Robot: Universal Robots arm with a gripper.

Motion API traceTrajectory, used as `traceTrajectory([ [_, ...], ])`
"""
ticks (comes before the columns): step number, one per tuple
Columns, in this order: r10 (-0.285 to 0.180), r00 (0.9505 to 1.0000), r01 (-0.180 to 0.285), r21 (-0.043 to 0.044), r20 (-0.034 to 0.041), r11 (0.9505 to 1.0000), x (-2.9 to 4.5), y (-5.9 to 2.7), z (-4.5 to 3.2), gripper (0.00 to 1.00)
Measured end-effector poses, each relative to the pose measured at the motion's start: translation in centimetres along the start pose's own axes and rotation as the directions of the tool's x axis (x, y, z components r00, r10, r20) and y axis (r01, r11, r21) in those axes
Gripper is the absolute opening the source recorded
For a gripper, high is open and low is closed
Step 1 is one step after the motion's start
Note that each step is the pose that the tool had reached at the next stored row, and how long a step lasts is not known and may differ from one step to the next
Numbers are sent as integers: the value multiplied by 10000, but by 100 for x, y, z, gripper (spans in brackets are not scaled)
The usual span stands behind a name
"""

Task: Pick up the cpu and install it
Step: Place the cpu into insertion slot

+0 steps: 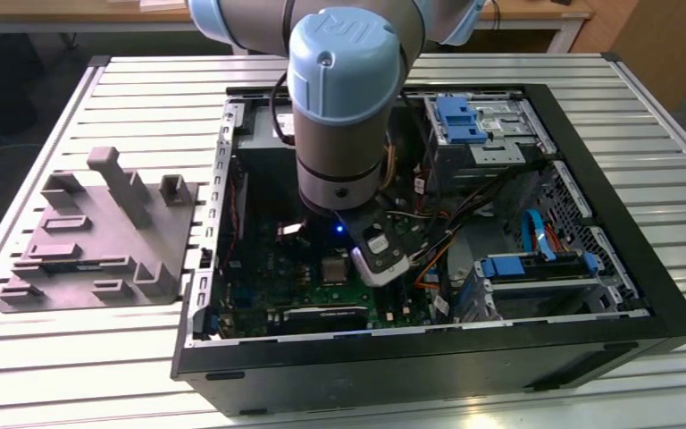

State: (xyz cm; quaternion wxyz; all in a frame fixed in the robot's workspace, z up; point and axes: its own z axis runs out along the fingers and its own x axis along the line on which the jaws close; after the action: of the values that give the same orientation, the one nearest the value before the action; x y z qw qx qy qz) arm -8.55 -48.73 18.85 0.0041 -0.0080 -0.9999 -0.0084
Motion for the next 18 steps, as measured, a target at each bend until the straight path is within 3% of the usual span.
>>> traceTrajectory([
  [15,54,10000,-54,-14,8,10000,-1,2,14,48],
  [16,54,10000,-54,-11,7,10000,-1,2,14,54],
  [18,56,10000,-56,-7,4,10000,-1,1,12,54],
])
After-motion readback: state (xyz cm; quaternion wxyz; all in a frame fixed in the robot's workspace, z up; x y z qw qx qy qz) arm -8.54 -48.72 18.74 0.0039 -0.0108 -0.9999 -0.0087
